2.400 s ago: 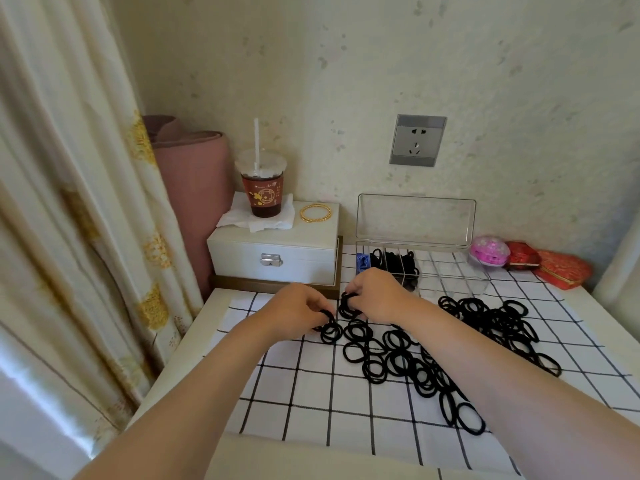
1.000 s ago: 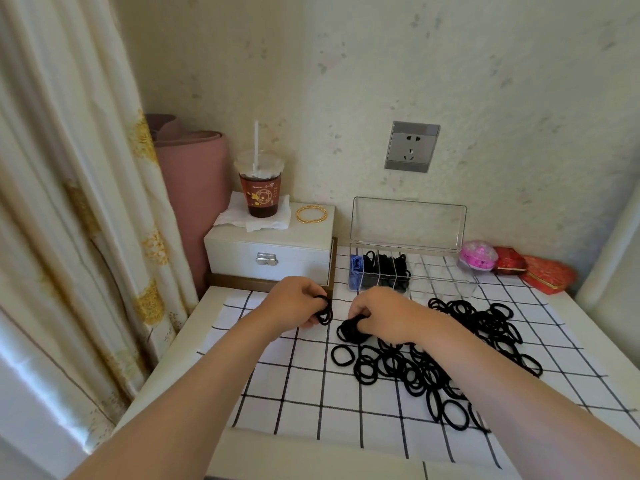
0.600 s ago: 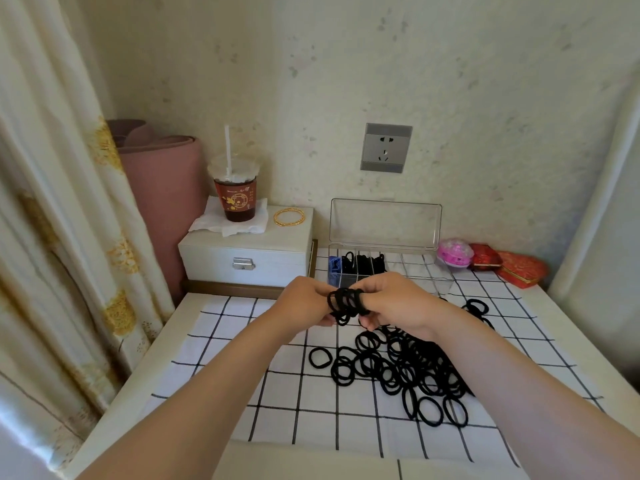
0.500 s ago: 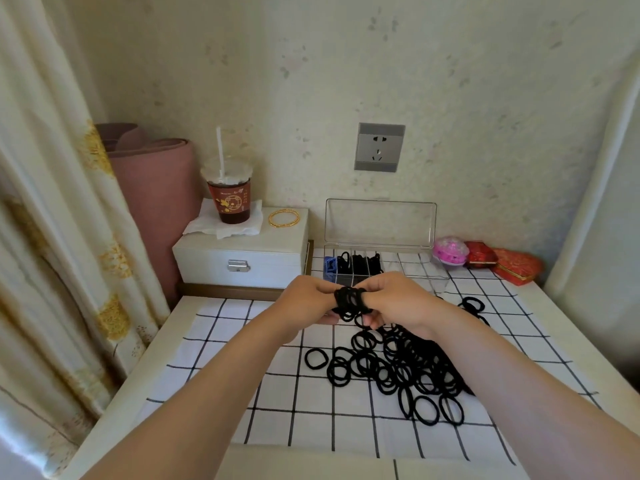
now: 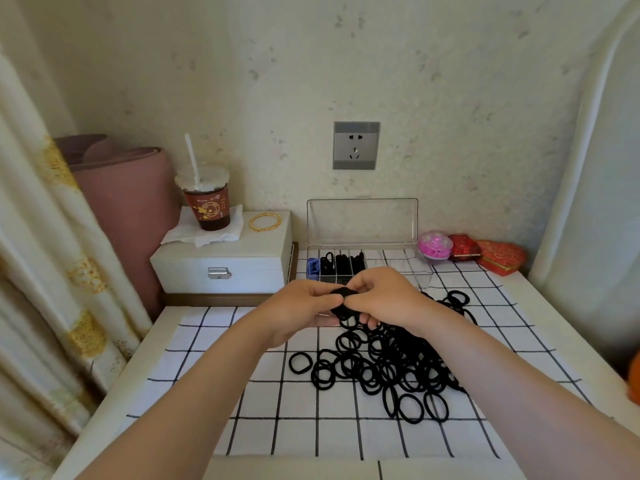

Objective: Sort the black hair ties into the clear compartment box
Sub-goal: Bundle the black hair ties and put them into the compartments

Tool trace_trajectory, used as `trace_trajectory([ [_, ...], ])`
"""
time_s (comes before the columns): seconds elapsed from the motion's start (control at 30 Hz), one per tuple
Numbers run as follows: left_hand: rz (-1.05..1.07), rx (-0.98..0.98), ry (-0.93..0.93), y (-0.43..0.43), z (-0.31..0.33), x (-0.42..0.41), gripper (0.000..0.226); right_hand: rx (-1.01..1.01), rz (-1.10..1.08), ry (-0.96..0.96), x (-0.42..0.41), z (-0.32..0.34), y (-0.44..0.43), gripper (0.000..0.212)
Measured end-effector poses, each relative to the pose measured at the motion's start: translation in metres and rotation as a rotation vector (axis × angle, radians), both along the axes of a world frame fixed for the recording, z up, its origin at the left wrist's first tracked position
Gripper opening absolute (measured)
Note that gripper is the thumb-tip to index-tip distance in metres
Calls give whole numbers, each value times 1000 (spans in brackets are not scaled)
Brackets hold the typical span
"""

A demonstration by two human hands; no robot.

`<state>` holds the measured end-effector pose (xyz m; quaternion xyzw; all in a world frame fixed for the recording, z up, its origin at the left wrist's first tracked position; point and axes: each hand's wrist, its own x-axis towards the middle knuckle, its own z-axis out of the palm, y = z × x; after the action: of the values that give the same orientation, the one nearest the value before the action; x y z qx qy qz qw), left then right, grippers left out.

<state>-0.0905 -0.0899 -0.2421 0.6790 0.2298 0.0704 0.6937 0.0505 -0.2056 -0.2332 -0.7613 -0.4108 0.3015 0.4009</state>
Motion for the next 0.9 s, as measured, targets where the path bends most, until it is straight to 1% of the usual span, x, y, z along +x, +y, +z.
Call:
trace_trajectory([
  [0.07, 21, 18, 0, -1, 0, 2, 26, 8, 46, 65, 4, 3, -4, 10],
  [0.13, 48, 42, 11, -3, 0, 4, 25, 10, 92, 186, 9, 6, -8, 13],
  [0.2, 56, 45, 9, -3, 0, 4, 26, 37, 67, 269, 12, 6, -12, 18],
  [0.27, 53, 32, -7, -4, 1, 5, 26, 59, 8, 293, 13, 4, -14, 27],
  [0.33, 74, 25, -29, -4, 2, 6, 25, 54, 41, 363, 14, 3, -15, 32],
  [0.4, 135, 7, -41, -5, 2, 8, 23, 53, 91, 453, 14, 3, -15, 31],
  [0.47, 198, 9, -43, -5, 2, 9, 18, 67, 75, 513, 14, 4, -15, 28],
  [0.57, 252, 84, -19, -3, 1, 11, 12, 82, 13, 559, 15, 5, -14, 23],
  [0.77, 247, 124, -37, -5, -1, 22, 19, 95, -72, 605, 20, 3, -10, 31],
  [0.83, 210, 210, -23, -3, 3, 29, 21, 126, -142, 575, 24, 6, -5, 29],
  [0.9, 163, 378, 8, 2, 9, 36, 24, 171, -229, 504, 30, 10, 1, 18],
])
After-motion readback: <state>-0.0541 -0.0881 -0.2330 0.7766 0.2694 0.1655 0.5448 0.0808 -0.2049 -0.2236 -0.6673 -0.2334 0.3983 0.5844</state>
